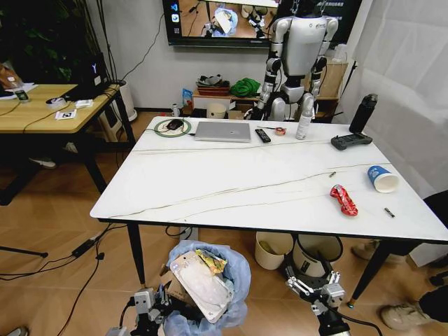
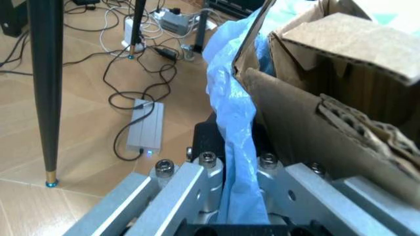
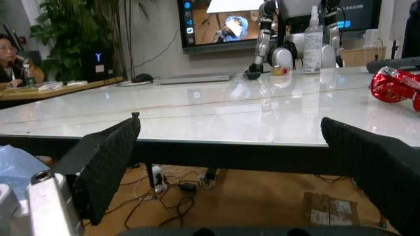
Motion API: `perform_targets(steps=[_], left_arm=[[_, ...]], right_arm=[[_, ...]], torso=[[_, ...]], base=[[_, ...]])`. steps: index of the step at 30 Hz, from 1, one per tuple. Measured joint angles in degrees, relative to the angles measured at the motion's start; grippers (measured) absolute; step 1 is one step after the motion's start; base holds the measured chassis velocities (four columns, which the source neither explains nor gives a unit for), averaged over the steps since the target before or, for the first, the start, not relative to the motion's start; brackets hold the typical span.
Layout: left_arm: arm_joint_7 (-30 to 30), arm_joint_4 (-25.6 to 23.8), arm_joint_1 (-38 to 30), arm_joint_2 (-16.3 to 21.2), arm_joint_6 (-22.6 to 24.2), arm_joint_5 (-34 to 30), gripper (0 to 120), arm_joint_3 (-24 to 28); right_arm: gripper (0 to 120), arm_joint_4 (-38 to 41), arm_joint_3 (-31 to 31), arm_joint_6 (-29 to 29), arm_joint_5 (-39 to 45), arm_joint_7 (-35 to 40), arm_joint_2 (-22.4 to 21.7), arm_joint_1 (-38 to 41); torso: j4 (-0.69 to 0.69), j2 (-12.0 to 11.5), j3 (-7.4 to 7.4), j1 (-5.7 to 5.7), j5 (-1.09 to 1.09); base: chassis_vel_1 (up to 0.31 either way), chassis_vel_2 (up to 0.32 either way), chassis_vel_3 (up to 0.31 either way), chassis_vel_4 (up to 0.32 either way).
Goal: Pick up the trash bin and place the trash from the table into it.
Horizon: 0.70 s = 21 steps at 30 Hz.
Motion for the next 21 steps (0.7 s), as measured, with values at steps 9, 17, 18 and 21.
perform_targets(steps=[9, 17, 18, 21], left_arm=[[0.00, -0.02, -0.11, -0.16, -0.01, 0.33, 0, 0.45], [-0.03, -0.04, -0.27, -0.49, 0.00, 0.46, 0, 0.62], [-0.05, -0.04, -0.29, -0.52, 0.01, 0.46, 0, 0.66], [-0.06, -0.04, -0.30, -0.53, 0.02, 0.46, 0, 0.70]], right_arm=[[100, 0.01, 0.08, -0.05, 0.18, -0.09, -0.02, 0.07], [100, -0.03, 0.15, -0.35, 0.68, -0.21, -0.01, 0.16], [100, -0.03, 0.15, -0.35, 0.71, -0.28, -0.01, 0.16], [100, -0.03, 0.16, -0.35, 0.74, -0.34, -0.01, 0.14]], torso=[[0.00, 0.00, 0.00, 0.00, -0.01], [0.00, 0.00, 0.00, 0.00, -0.01], [0.00, 0.00, 0.00, 0.00, -0.01], [0.00, 0.00, 0.00, 0.00, -0.01]], base=[[-0.010, -0.017, 0.006, 0.009], [-0.020, -0.020, 0.011, 0.019], [-0.053, -0.050, 0.066, 0.051], [-0.030, -0.030, 0.044, 0.034]])
